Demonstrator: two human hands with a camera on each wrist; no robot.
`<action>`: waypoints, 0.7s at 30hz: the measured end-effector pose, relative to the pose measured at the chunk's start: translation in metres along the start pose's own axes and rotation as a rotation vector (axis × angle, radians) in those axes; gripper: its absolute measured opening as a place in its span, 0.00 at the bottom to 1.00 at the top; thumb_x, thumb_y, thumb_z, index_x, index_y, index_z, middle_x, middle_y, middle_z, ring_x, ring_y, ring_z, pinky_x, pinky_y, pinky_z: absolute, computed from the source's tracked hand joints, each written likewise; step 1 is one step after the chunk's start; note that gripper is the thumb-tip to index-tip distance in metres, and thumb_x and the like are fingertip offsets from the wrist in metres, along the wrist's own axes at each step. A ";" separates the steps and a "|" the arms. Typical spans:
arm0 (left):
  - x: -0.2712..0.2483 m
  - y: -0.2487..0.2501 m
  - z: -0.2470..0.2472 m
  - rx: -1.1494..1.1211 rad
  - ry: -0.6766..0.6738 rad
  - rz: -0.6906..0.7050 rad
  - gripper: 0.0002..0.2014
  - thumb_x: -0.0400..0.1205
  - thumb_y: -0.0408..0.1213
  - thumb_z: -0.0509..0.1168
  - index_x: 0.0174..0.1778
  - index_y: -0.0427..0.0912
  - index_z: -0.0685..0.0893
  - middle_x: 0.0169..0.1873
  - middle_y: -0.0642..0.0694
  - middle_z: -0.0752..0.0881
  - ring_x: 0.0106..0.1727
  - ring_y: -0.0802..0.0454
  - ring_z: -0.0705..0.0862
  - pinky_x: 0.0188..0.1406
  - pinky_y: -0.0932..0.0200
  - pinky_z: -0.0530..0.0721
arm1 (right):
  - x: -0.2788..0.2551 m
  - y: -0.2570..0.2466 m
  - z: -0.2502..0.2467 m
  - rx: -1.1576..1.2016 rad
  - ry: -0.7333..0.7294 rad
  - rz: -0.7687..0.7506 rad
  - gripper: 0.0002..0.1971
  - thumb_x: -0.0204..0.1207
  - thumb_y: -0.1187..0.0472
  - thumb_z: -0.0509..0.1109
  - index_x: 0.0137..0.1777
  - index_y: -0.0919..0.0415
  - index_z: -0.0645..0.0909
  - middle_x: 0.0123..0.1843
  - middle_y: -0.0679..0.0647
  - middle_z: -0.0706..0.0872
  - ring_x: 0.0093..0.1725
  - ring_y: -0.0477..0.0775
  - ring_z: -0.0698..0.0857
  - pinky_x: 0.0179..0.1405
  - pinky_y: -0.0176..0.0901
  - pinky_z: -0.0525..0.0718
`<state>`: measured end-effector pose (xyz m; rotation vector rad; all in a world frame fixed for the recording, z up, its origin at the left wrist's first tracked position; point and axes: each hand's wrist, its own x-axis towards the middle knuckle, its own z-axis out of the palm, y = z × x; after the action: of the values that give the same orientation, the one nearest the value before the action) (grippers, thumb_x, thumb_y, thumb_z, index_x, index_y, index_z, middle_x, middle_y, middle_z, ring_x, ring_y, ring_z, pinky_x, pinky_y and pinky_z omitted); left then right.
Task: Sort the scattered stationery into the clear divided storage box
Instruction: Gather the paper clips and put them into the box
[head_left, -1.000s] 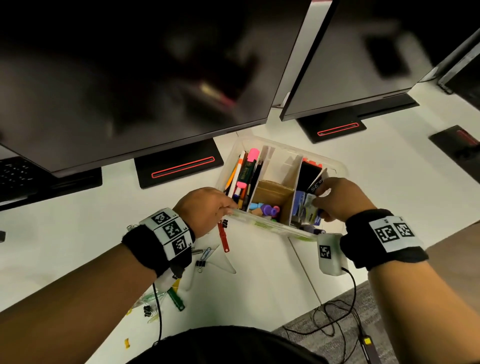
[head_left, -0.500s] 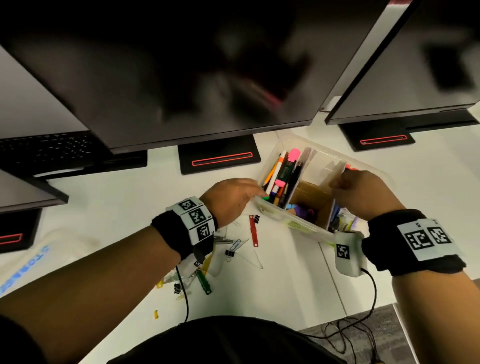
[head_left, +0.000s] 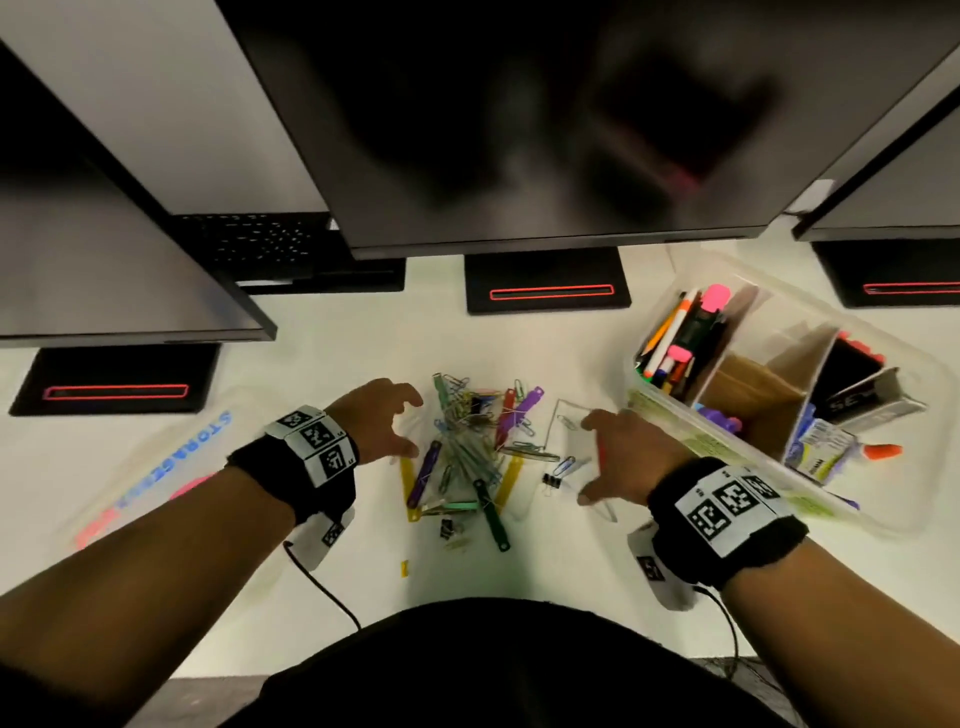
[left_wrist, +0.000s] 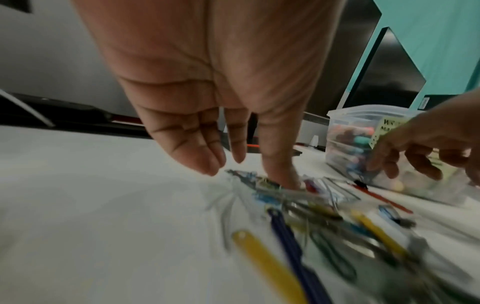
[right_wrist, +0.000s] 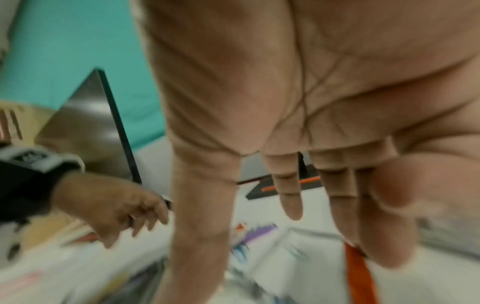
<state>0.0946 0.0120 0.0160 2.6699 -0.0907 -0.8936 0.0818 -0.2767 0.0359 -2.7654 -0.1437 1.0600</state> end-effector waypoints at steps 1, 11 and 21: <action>-0.005 -0.006 0.007 0.001 -0.009 -0.014 0.39 0.67 0.48 0.78 0.73 0.48 0.68 0.63 0.43 0.75 0.63 0.46 0.79 0.62 0.56 0.77 | 0.001 0.005 0.006 -0.013 -0.043 0.050 0.54 0.58 0.46 0.83 0.81 0.54 0.55 0.71 0.61 0.71 0.69 0.62 0.76 0.63 0.47 0.76; -0.024 -0.027 0.071 0.407 -0.182 0.138 0.73 0.54 0.69 0.75 0.78 0.51 0.25 0.81 0.39 0.31 0.81 0.36 0.32 0.80 0.33 0.41 | 0.013 0.002 0.038 0.024 -0.015 0.145 0.75 0.48 0.46 0.87 0.82 0.61 0.33 0.78 0.69 0.55 0.73 0.68 0.74 0.71 0.53 0.77; -0.001 -0.001 0.080 0.321 -0.081 0.132 0.72 0.56 0.72 0.71 0.77 0.49 0.23 0.81 0.38 0.32 0.82 0.36 0.32 0.80 0.34 0.38 | 0.033 -0.041 0.046 0.127 0.007 0.034 0.61 0.58 0.55 0.85 0.83 0.62 0.46 0.78 0.67 0.58 0.74 0.64 0.72 0.70 0.44 0.75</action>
<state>0.0462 -0.0100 -0.0443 2.8737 -0.4608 -1.0181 0.0746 -0.2257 -0.0113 -2.6665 -0.0270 1.0294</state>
